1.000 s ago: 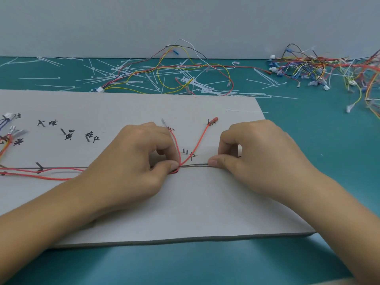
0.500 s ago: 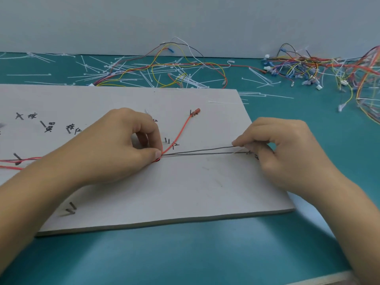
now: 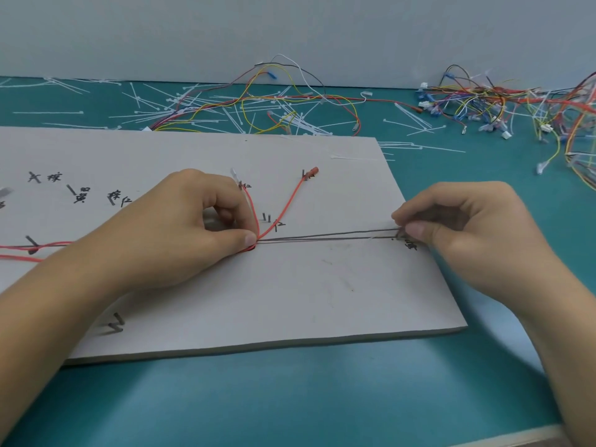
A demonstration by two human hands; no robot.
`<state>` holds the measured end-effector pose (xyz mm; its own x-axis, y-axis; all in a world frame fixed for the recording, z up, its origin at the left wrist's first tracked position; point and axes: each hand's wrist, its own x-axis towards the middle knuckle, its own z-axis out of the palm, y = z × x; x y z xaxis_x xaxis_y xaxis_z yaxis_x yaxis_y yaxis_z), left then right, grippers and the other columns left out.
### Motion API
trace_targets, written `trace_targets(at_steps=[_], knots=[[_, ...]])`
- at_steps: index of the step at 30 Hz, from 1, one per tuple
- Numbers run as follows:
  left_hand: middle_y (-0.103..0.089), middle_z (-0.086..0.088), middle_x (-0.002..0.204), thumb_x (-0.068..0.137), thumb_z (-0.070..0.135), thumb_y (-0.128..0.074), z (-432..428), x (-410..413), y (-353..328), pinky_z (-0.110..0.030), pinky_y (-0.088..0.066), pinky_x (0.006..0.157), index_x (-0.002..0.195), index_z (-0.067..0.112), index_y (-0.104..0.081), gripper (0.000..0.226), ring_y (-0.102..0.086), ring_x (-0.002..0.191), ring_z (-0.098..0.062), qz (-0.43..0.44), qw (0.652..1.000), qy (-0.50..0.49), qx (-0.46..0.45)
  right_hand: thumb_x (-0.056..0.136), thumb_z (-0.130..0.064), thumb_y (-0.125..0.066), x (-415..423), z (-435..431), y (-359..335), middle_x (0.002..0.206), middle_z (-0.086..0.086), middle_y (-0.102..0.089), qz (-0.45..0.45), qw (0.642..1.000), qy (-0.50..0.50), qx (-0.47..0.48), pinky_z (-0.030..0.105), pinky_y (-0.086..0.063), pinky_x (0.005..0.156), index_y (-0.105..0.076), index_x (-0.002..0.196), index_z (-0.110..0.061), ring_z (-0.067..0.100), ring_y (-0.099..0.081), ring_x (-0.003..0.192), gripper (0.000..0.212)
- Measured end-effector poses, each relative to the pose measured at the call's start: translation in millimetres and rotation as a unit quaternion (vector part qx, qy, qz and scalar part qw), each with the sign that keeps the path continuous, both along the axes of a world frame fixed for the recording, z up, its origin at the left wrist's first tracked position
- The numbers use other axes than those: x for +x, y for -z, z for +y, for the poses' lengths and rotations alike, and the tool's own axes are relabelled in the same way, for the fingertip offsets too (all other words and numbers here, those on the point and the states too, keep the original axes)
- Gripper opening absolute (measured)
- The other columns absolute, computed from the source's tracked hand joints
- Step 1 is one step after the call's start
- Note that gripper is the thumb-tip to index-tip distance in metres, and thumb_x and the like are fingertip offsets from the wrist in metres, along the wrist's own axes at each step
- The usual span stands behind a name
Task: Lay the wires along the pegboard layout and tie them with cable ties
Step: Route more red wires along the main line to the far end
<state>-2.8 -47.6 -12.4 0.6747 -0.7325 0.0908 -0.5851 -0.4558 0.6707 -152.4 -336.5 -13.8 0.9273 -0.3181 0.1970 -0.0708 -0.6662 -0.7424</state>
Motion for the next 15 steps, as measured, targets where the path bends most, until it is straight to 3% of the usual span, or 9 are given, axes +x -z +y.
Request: trace_targets(at_steps=[4, 8, 12, 15], knots=[[-0.070, 0.009, 0.082, 0.084, 0.012, -0.080, 1.0, 0.7, 1.5, -0.007, -0.043, 0.068, 0.071, 0.025, -0.075, 0.019, -0.065, 0.081, -0.012, 0.004, 1.000, 0.003, -0.006, 0.084, 0.013, -0.073, 0.7, -0.4, -2.0, 0.077, -0.004, -0.077, 0.011, 1.000, 0.008, 0.018, 0.034, -0.061, 0.076, -0.077, 0.084, -0.031, 0.017, -0.074, 0.073, 0.044], [-0.070, 0.009, 0.083, 0.083, 0.013, -0.080, 2.1, 1.4, 2.6, -0.005, -0.041, 0.069, 0.071, 0.026, -0.075, 0.018, -0.066, 0.084, -0.013, -0.013, 1.000, 0.009, -0.005, 0.080, 0.000, -0.081, 0.6, 0.8, -1.9, 0.076, -0.014, -0.076, 0.019, 0.998, 0.039, -0.044, 0.024, -0.059, 0.066, -0.078, 0.080, -0.034, 0.012, -0.068, 0.064, 0.035], [-0.070, 0.010, 0.082, 0.083, 0.013, -0.081, 2.9, 0.8, 2.8, -0.002, -0.040, 0.069, 0.071, 0.027, -0.075, 0.019, -0.066, 0.084, -0.009, -0.023, 1.000, 0.013, -0.008, 0.079, 0.009, -0.080, 2.7, -2.2, -2.7, 0.075, -0.002, -0.077, 0.026, 0.999, 0.033, 0.033, 0.030, -0.062, 0.074, -0.078, 0.080, -0.022, 0.018, -0.074, 0.072, 0.031], [-0.070, 0.009, 0.082, 0.083, 0.012, -0.081, 3.3, 1.0, 3.2, -0.003, -0.040, 0.069, 0.071, 0.026, -0.075, 0.019, -0.065, 0.083, -0.009, -0.020, 1.000, 0.015, -0.014, 0.079, 0.013, -0.077, 7.1, -5.6, -5.7, 0.073, 0.003, -0.075, 0.057, 0.996, 0.019, 0.068, 0.023, -0.058, 0.069, -0.076, 0.081, -0.017, 0.014, -0.069, 0.065, 0.030]])
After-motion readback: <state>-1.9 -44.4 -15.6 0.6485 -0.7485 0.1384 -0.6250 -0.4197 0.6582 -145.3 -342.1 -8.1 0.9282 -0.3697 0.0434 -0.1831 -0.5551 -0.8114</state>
